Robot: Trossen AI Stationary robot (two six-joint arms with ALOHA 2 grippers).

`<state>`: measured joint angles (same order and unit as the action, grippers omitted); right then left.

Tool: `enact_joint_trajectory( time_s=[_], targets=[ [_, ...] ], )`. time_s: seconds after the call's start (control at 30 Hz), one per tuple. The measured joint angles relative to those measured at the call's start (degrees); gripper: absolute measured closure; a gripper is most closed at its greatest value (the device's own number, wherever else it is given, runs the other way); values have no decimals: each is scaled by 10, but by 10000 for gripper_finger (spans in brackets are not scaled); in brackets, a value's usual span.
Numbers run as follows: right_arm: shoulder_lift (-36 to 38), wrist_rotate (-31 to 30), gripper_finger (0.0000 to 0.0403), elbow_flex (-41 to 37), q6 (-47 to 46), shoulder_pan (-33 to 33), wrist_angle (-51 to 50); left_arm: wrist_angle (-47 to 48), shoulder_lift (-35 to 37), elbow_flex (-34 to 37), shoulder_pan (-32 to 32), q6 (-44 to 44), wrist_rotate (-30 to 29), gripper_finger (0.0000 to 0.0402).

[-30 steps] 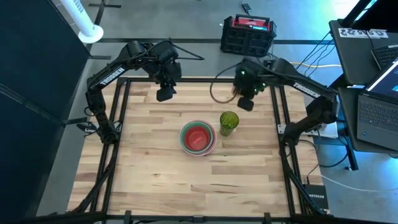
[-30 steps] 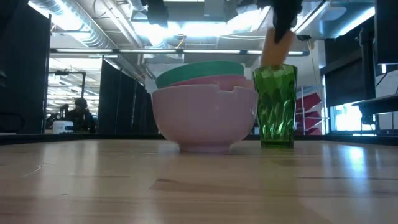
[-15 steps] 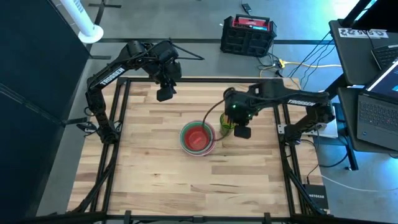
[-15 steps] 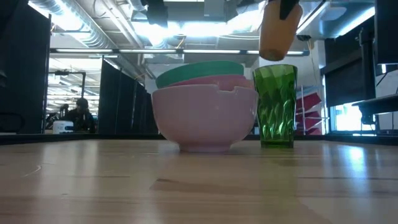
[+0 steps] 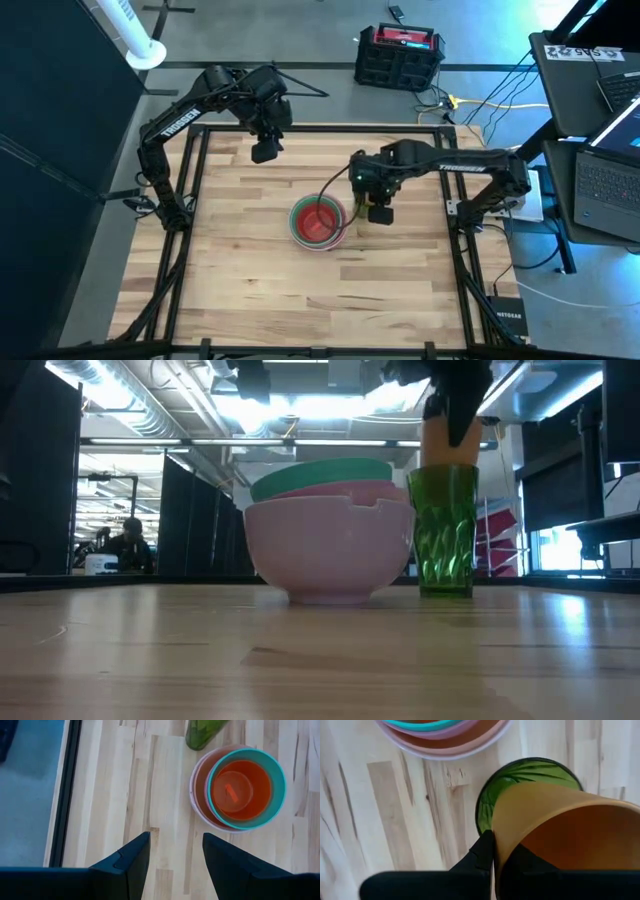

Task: Nest bowls inside each other
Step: Stack the yellow cup on top of the green cup

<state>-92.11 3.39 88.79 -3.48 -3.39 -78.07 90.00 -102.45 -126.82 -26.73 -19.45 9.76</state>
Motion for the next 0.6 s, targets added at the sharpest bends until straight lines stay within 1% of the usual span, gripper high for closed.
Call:
enact_joint_trajectory(
  time_s=[0.4, 0.6],
  targets=[
    [0, 34, 403, -100, -6, -15, 83, 0, 0, 0, 1, -4, 0, 235],
    [0, 60, 403, -101, -11, -13, 82, 0, 0, 0, 2, -5, 0, 235]
  ],
)
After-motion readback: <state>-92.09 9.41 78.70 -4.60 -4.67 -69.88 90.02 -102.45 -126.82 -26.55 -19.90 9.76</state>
